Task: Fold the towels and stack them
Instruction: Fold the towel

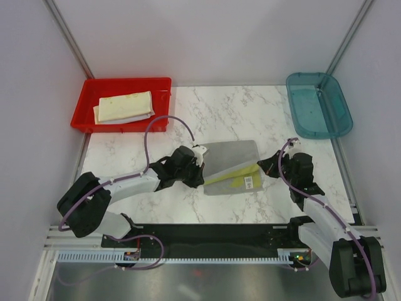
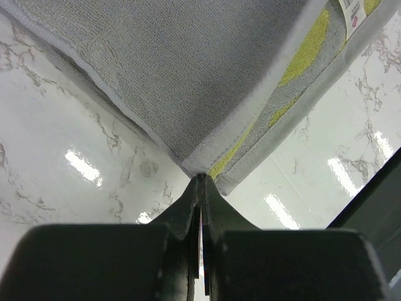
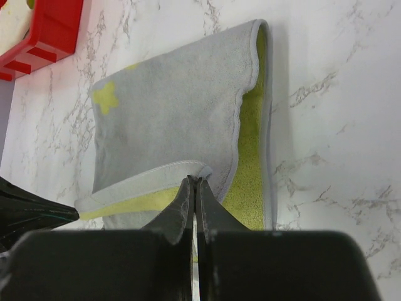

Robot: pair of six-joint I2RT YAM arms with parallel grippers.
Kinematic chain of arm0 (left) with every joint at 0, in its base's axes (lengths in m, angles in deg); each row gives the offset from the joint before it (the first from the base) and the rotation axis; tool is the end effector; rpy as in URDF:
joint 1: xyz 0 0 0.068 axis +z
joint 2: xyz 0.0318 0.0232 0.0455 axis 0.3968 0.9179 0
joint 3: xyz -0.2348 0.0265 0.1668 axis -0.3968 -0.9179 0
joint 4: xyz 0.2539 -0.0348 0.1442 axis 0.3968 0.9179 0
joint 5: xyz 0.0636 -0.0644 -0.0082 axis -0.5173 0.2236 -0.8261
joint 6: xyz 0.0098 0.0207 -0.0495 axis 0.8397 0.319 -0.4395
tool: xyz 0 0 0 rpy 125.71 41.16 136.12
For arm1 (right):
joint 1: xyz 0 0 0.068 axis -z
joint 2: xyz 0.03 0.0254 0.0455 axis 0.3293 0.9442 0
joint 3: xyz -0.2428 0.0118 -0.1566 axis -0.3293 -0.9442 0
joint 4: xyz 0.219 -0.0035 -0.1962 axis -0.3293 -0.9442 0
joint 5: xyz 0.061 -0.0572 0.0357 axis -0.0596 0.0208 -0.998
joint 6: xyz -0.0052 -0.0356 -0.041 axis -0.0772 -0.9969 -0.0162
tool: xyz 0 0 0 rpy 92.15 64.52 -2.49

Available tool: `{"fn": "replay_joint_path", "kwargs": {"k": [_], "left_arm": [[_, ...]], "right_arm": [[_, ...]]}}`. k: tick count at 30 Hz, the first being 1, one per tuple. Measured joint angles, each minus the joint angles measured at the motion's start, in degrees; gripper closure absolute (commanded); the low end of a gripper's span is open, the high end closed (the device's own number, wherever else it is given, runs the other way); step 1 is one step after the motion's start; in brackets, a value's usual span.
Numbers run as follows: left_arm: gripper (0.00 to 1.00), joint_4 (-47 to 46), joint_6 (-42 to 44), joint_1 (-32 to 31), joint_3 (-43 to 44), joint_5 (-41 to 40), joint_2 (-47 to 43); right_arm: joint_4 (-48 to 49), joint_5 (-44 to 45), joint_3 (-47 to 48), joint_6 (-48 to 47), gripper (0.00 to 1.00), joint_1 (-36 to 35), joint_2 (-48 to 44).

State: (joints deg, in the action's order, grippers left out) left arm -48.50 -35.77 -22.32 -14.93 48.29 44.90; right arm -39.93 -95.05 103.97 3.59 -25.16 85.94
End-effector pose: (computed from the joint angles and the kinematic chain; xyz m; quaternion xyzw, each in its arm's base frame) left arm 0.2075 -0.2213 0.1716 0.2667 0.8839 -0.2590 0.2836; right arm 0.2011 0.0334 0.1660 0.1022 0.8319 0.3110 0.4480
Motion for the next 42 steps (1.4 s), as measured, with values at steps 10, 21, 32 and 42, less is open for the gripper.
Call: {"fn": "replay_joint_path", "kwargs": {"k": [10,21,32,42], "left_arm": [[0.98,-0.94,-0.07,-1.05,-2.71,-0.04,-2.86],[0.98,-0.85,-0.09,-2.75,-5.66,-0.09,-3.08],[0.52,-2.12,-9.01,-2.95,-3.37,-1.22,-6.38],[0.53,-4.15,-21.14,-3.69,0.66,-3.5,4.63]], "right_arm": [[-2.29,3.48,0.5,-1.92,0.97,-0.17,-4.11],[-5.68,3.34,-2.91,0.9,0.65,-0.17,-4.59],[-25.97,16.35,8.31,5.38,0.41,-0.2,-7.5],[-30.01,16.83,12.41,2.47,0.55,-0.17,9.03]]}}
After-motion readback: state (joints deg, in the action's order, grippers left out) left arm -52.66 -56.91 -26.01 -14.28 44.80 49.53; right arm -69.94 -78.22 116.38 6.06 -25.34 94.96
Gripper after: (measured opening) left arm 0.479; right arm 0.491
